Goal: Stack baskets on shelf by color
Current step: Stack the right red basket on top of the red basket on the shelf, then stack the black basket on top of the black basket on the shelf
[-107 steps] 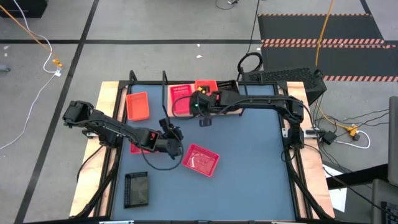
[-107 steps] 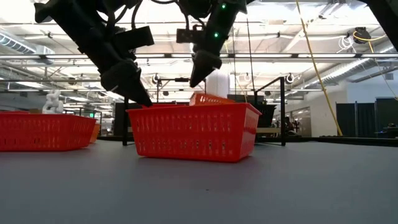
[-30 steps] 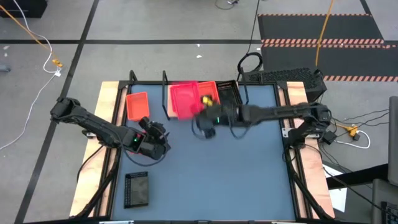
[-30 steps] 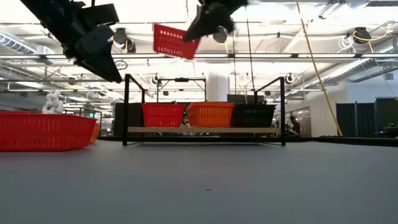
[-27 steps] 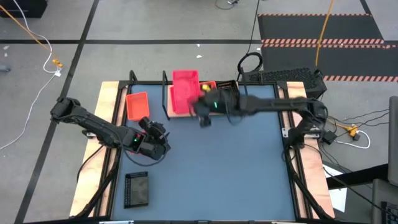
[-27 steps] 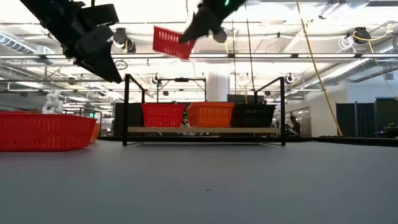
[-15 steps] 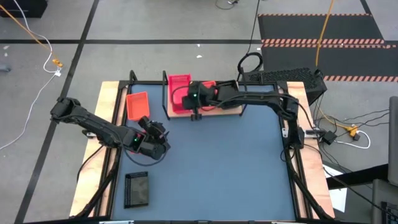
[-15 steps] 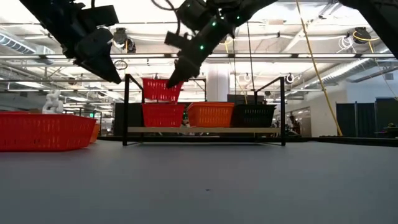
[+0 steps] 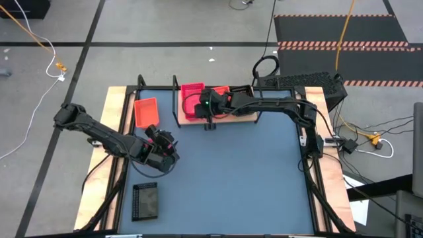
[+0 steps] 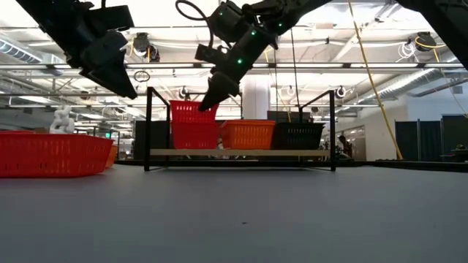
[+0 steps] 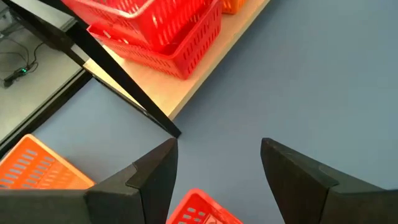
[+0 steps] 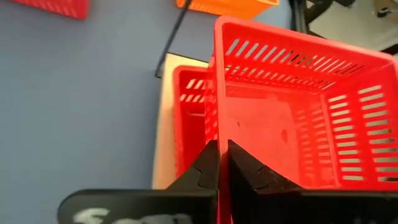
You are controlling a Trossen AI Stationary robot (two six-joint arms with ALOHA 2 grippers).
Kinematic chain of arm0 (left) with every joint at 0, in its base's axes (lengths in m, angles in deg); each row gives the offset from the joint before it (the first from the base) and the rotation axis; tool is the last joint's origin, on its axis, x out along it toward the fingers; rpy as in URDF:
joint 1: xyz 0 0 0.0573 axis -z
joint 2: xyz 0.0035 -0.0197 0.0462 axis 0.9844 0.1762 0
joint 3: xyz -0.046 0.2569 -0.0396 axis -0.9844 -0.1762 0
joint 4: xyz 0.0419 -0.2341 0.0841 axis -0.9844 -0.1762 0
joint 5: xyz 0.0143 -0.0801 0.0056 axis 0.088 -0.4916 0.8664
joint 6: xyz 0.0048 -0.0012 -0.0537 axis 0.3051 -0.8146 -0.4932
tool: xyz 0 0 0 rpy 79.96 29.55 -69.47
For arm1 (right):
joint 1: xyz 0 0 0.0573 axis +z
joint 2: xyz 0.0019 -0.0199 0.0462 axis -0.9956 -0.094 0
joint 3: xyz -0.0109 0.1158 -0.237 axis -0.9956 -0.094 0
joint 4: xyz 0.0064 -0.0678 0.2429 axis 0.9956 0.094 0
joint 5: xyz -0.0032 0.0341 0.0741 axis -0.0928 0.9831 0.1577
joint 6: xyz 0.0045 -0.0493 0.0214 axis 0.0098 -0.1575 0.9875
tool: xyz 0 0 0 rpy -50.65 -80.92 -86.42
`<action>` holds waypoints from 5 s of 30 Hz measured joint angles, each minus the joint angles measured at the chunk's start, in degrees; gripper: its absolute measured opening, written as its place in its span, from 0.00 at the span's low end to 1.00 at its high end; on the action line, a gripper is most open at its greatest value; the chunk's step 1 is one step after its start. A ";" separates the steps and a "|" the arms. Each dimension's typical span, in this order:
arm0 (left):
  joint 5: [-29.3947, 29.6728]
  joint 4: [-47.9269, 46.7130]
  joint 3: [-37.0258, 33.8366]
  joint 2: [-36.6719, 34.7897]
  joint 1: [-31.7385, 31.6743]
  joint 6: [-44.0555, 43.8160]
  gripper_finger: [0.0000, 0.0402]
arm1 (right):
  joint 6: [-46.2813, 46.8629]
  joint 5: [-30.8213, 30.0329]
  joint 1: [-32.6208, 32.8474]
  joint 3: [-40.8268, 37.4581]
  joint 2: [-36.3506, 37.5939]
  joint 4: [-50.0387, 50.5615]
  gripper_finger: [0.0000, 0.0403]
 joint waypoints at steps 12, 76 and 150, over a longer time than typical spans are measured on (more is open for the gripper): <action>0.13 -0.33 0.00 0.00 -0.05 -0.11 0.58 | 1.42 0.94 0.02 -0.46 -0.06 -1.71 0.17; -13.43 -8.48 0.02 0.36 4.89 -12.72 0.58 | 19.49 4.63 20.75 -43.91 19.84 -47.68 0.40; -18.62 -17.79 -10.08 0.52 23.97 -35.77 0.58 | -23.93 9.46 32.15 32.44 -43.04 -32.89 0.01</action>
